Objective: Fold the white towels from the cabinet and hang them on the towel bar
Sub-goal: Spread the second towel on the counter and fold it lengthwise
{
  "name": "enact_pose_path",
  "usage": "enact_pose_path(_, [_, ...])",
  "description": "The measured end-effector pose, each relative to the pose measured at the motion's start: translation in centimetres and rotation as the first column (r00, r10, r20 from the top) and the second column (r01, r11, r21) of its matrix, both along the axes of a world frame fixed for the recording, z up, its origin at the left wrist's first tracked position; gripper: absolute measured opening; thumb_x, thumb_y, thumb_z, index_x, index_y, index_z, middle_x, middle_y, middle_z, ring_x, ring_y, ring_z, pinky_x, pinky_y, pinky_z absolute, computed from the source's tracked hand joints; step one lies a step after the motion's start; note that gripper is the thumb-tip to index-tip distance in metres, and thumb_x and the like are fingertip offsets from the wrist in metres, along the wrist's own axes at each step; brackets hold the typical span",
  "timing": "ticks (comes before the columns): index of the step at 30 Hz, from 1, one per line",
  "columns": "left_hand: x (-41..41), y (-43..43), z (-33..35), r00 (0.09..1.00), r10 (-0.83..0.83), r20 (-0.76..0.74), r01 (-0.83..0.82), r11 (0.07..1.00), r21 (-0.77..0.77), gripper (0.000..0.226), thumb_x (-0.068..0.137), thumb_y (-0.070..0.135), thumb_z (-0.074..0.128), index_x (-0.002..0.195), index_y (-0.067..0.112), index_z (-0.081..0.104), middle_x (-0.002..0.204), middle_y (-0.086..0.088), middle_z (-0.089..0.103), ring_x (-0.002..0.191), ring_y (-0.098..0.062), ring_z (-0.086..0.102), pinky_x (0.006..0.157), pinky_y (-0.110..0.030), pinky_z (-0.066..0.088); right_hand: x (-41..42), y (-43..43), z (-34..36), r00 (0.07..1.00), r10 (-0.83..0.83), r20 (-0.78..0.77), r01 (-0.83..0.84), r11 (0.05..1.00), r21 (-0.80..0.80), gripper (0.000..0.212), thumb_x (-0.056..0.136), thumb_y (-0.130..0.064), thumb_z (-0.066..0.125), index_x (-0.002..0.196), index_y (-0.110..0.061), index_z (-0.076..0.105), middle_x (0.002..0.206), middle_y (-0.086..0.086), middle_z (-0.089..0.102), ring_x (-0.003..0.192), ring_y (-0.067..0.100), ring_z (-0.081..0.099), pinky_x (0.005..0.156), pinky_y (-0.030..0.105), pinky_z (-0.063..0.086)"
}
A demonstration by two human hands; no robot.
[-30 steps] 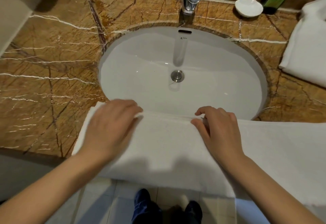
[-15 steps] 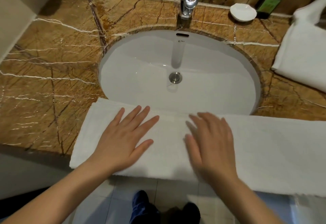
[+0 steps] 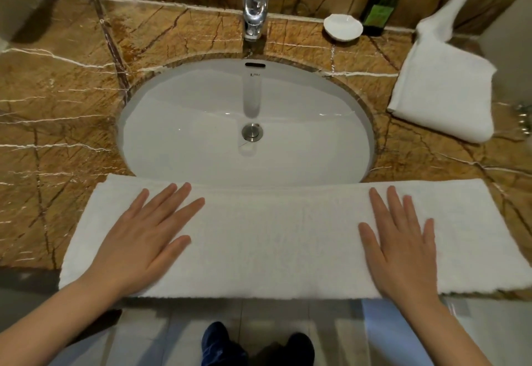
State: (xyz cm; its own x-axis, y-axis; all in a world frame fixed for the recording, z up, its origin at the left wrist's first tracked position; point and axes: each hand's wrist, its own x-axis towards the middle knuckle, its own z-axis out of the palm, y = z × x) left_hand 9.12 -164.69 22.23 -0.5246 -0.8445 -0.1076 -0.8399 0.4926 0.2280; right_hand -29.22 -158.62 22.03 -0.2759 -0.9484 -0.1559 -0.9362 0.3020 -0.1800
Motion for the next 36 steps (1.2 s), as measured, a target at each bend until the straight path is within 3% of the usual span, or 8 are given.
enact_pose_path(5, [2.9,0.9,1.3,0.926,0.302,-0.228,-0.299,0.953,0.049,0.057,0.093,0.049,0.030,0.141,0.022,0.042,0.150,0.001,0.037,0.140,-0.015,0.029,0.115,-0.048,0.022,1.7,-0.6,1.0,0.998,-0.009,0.067,0.012,0.999,-0.044,0.067,0.090,-0.051,0.022,0.151,-0.026,0.021,0.161,0.005,0.008,0.148,0.022,-0.001,0.117,0.052,0.001])
enact_pose_path(13, [8.8,1.8,0.3,0.983,0.164,0.086,-0.168,0.985,0.038,0.065,0.097,0.054,0.012,0.151,0.019,0.011,0.159,0.001,0.009,0.147,-0.014,0.007,0.117,-0.042,0.007,17.2,-5.1,1.7,0.836,0.462,0.295,-0.397,0.881,-0.256,0.051,0.101,-0.037,0.034,0.150,-0.027,0.027,0.159,-0.007,0.013,0.147,0.007,-0.005,0.119,0.037,-0.007])
enact_pose_path(15, [8.9,1.6,-0.2,0.980,0.173,0.096,-0.176,0.984,0.026,0.065,0.096,0.053,0.011,0.152,0.021,0.006,0.160,0.003,0.004,0.147,-0.012,0.001,0.117,-0.043,0.006,22.0,-6.5,1.6,0.768,0.566,0.299,-0.492,0.821,-0.291,0.041,0.100,-0.035,0.037,0.140,-0.028,0.043,0.153,-0.005,0.032,0.145,0.013,0.017,0.119,0.035,0.002])
enact_pose_path(17, [9.2,1.6,-0.6,0.983,0.169,0.071,-0.171,0.985,0.015,0.063,0.097,0.052,0.013,0.152,0.023,0.005,0.160,0.006,0.002,0.147,-0.010,-0.001,0.118,-0.042,0.004,25.9,-8.1,1.7,0.722,0.628,0.290,-0.546,0.775,-0.317,0.030,0.096,-0.029,0.047,0.123,-0.026,0.060,0.130,0.000,0.056,0.124,0.021,0.046,0.106,0.035,0.029])
enact_pose_path(20, [10.5,1.6,-0.6,0.970,0.240,-0.036,-0.240,0.971,0.007,0.059,0.097,0.048,0.023,0.151,0.023,0.019,0.158,0.007,0.016,0.146,-0.007,0.009,0.118,-0.040,0.007,29.8,-10.5,1.8,0.733,0.623,0.274,-0.564,0.781,-0.269,0.025,0.093,-0.027,0.049,0.112,-0.023,0.064,0.103,0.000,0.057,0.101,0.023,0.052,0.082,0.036,0.038])
enact_pose_path(24, [13.1,1.1,-0.7,0.949,0.308,-0.064,-0.308,0.951,0.007,0.059,0.096,0.050,0.022,0.151,0.027,0.018,0.158,0.009,0.015,0.146,-0.005,0.006,0.119,-0.042,0.008,31.9,-12.2,1.5,0.761,0.554,0.337,-0.514,0.832,-0.207,0.027,0.089,-0.032,0.056,0.113,-0.022,0.063,0.102,0.001,0.056,0.103,0.025,0.051,0.083,0.037,0.040])
enact_pose_path(32, [15.2,-0.3,-1.6,0.978,0.206,0.001,-0.206,0.978,-0.001,0.056,0.097,0.051,0.021,0.150,0.034,0.015,0.159,0.008,0.010,0.147,-0.009,0.004,0.119,-0.041,0.003,31.8,-12.7,1.3,0.741,0.513,0.434,-0.483,0.856,-0.187,0.007,0.081,-0.027,0.067,0.082,-0.030,0.062,0.086,-0.010,0.056,0.091,0.015,0.053,0.080,0.037,0.041])
enact_pose_path(36, [15.3,-0.5,-1.6,0.988,0.155,0.001,-0.155,0.988,-0.011,0.057,0.096,0.056,0.022,0.150,0.039,0.010,0.160,0.006,0.005,0.147,-0.013,0.001,0.119,-0.043,0.003,31.7,-12.2,1.4,0.743,0.513,0.430,-0.476,0.857,-0.200,0.018,0.080,-0.034,0.070,0.096,-0.029,0.063,0.096,-0.012,0.066,0.095,0.014,0.058,0.086,0.043,0.043])
